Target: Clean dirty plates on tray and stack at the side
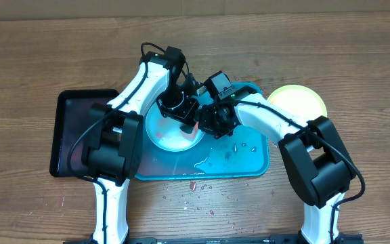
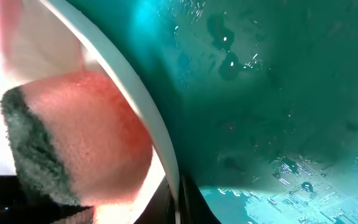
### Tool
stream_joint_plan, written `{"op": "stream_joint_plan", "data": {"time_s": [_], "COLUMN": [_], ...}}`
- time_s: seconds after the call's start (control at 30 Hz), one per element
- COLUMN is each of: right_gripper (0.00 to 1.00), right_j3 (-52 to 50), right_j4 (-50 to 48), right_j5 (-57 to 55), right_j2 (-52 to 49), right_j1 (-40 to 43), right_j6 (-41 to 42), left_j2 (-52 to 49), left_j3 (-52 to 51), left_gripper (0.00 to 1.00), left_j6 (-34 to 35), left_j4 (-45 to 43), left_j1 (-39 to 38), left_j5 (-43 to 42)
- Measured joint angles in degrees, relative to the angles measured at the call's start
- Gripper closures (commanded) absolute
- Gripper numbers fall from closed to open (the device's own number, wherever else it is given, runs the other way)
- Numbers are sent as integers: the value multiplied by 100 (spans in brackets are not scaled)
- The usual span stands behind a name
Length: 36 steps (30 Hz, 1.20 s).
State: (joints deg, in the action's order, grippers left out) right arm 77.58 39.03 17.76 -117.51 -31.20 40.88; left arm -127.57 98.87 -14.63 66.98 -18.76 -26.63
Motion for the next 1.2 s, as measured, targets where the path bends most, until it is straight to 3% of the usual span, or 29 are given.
{"op": "stream_joint_plan", "data": {"time_s": [0.17, 0.3, 0.43, 0.53, 0.73, 0.87, 0.97, 1.03, 1.2], "right_gripper": [96, 96, 96, 96, 96, 96, 96, 96, 96], "right_j3": [0, 0, 0, 0, 0, 0, 0, 0, 0], "right_j4": [0, -11, -37, -35, -52, -44, -33, -7, -2], "right_j5": [0, 0, 4, 4, 44, 44, 31, 24, 26], "right_j2": [0, 0, -9, -9, -9, -9, -9, -9, -9], "right_j1": [0, 0, -13, -13, -35, -33, -33, -28, -28], "right_j6": [0, -4, -2, -20, -22, -22, -24, -22, -24], "left_j2": [0, 0, 2, 0, 0, 0, 0, 0, 0], "left_j3": [0, 2, 22, 15, 13, 13, 11, 11, 11], "left_gripper": [96, 96, 96, 96, 96, 96, 96, 96, 96], "left_j6": [304, 1523, 3099, 3818, 4448, 4063, 3241, 2059, 977], "left_j4": [-326, -431, 85, 428, 708, 651, 522, 439, 173], "left_j1": [0, -37, -131, -103, -127, -105, -96, -31, 0], "left_j5": [328, 1646, 3491, 4513, 5060, 4649, 3891, 2717, 1543]}}
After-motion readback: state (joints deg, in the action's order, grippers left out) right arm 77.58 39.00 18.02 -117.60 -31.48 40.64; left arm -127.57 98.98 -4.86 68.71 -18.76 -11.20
